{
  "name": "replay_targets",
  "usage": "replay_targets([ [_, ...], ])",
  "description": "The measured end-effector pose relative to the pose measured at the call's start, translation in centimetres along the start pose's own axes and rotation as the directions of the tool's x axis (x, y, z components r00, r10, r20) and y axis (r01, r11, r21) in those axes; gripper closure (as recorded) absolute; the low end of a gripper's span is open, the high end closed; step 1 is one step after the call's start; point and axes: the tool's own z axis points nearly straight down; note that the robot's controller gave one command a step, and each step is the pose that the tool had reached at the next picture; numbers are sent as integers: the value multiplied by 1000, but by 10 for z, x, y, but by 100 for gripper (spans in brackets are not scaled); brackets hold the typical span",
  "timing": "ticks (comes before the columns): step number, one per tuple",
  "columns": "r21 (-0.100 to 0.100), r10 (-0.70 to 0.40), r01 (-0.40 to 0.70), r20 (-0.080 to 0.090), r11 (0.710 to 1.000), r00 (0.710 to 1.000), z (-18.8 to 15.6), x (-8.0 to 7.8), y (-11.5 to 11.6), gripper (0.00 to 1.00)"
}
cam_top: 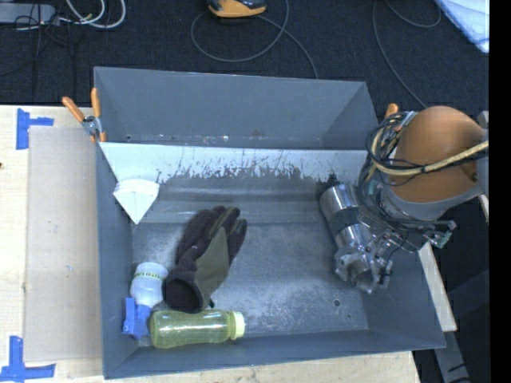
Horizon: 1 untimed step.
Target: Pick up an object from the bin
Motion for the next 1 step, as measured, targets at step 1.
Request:
replay_targets([
  [1, 1, 0, 0, 1, 1000, 1000, -3, 1, 1, 100],
])
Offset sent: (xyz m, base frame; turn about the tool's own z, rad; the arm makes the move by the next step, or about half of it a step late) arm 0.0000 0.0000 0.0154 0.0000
